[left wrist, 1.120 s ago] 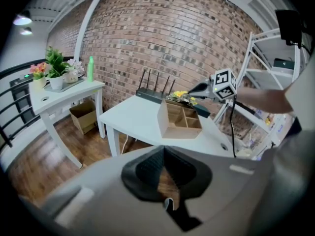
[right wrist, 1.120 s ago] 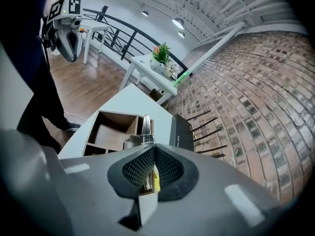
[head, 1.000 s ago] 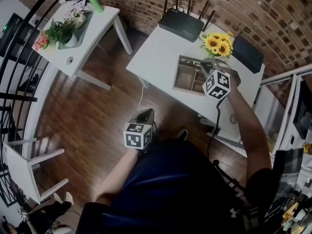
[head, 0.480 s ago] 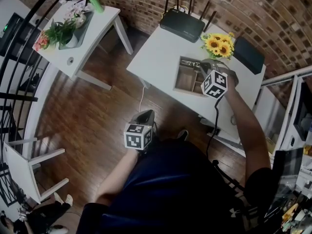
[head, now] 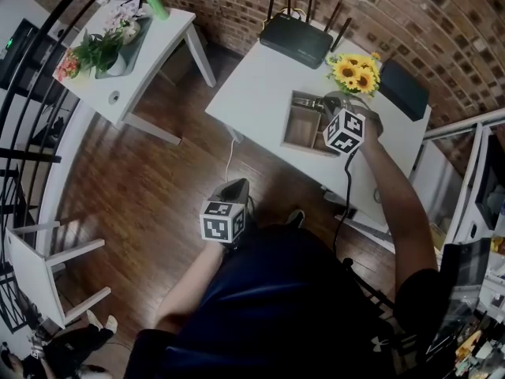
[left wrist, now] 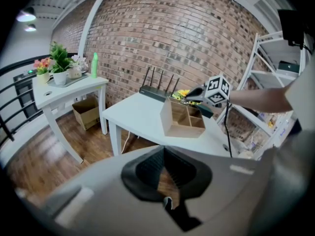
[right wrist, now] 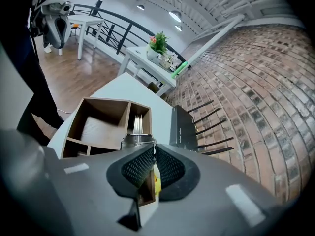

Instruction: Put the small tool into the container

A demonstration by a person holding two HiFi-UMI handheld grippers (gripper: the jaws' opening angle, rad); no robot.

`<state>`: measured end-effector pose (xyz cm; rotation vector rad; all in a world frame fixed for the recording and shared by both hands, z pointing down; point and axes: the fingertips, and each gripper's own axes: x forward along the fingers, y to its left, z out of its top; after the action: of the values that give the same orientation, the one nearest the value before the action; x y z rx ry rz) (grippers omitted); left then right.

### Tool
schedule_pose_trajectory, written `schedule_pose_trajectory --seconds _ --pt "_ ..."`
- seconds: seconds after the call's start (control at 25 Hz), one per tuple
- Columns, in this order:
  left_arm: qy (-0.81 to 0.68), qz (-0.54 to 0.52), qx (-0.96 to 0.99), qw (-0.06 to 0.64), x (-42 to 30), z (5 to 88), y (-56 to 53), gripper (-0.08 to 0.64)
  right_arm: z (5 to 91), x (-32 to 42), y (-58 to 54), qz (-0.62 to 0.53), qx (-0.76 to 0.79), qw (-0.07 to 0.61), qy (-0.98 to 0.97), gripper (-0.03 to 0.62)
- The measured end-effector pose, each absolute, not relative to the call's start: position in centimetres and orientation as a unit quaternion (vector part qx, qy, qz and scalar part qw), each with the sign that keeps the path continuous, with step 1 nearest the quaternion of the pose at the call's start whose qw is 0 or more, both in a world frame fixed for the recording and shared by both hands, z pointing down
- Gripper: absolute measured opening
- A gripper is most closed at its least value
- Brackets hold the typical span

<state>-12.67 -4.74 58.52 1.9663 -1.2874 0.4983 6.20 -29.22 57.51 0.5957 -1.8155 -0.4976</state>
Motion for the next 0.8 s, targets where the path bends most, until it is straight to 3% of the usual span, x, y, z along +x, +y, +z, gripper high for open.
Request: schedule_pose_trajectory --seconds 0.32,0.44,0.8 --pt "-0.495 0.194 0.766 0.361 -12.4 58.1 -4.5 0.005 58.6 6.5 -30.2 -0.212 0.270 0.554 -0.758 0.026" --pt "-0.495 0.193 0.767 0.361 -12.5 58.3 -4.5 0.005 58.3 6.7 -30.5 -0.203 0.284 0.546 -0.761 0.067" --pt "-0.479 0.198 0.776 0.360 -11.5 58.2 -4.8 0.005 55.5 7.7 -29.3 -0.200 0.322 0.519 -0.766 0.058"
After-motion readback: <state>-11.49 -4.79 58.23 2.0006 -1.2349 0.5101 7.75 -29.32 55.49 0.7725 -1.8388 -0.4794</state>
